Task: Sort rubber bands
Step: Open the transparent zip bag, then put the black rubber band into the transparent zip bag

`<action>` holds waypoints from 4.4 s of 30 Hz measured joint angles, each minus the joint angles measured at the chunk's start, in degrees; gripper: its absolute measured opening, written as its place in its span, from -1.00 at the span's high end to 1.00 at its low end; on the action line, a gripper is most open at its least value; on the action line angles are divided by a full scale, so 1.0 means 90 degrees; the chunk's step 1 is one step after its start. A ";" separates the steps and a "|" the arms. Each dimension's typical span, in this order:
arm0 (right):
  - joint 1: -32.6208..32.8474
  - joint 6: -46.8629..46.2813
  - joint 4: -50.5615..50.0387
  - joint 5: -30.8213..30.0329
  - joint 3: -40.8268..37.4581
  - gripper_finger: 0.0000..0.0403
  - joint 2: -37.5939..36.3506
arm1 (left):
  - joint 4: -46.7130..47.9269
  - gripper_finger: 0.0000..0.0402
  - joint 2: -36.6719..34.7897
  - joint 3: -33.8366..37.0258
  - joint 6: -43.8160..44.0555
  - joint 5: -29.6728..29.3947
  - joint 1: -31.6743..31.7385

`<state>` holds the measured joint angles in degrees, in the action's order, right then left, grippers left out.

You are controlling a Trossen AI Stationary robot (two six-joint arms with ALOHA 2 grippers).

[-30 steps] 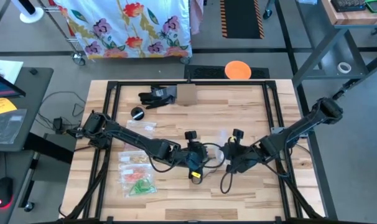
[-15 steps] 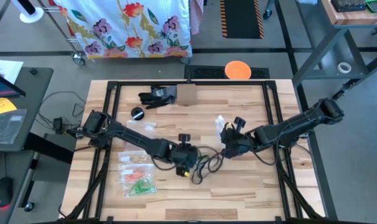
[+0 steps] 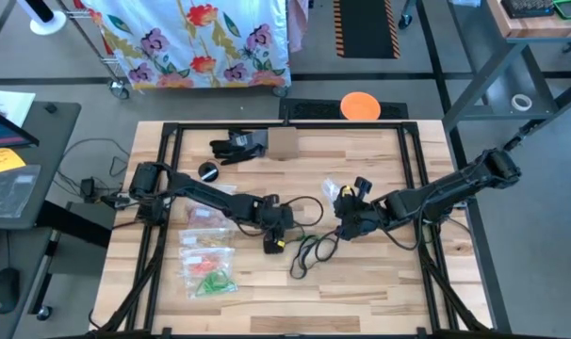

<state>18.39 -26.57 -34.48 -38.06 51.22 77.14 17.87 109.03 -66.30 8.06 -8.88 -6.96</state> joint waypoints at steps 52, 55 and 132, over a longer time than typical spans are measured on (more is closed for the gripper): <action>-0.0976 -0.0226 0.0812 0.1605 0.0002 1.00 0.0022 | -0.0383 0.08 -0.0024 -0.0273 -0.0038 -0.0230 -0.0408; -0.0976 -0.0226 0.0840 0.1603 0.0002 1.00 0.0022 | -0.0333 0.01 -0.0024 -0.0140 0.0100 -0.0502 -0.0377; -0.1464 -0.1848 0.2028 0.2728 0.0517 0.93 0.0015 | -0.2644 1.00 -0.0928 -0.0510 -0.3449 -0.2261 -0.1517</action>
<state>5.21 -43.20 -16.23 -13.51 55.88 77.28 -5.93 100.68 -70.89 -22.99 -29.23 -20.61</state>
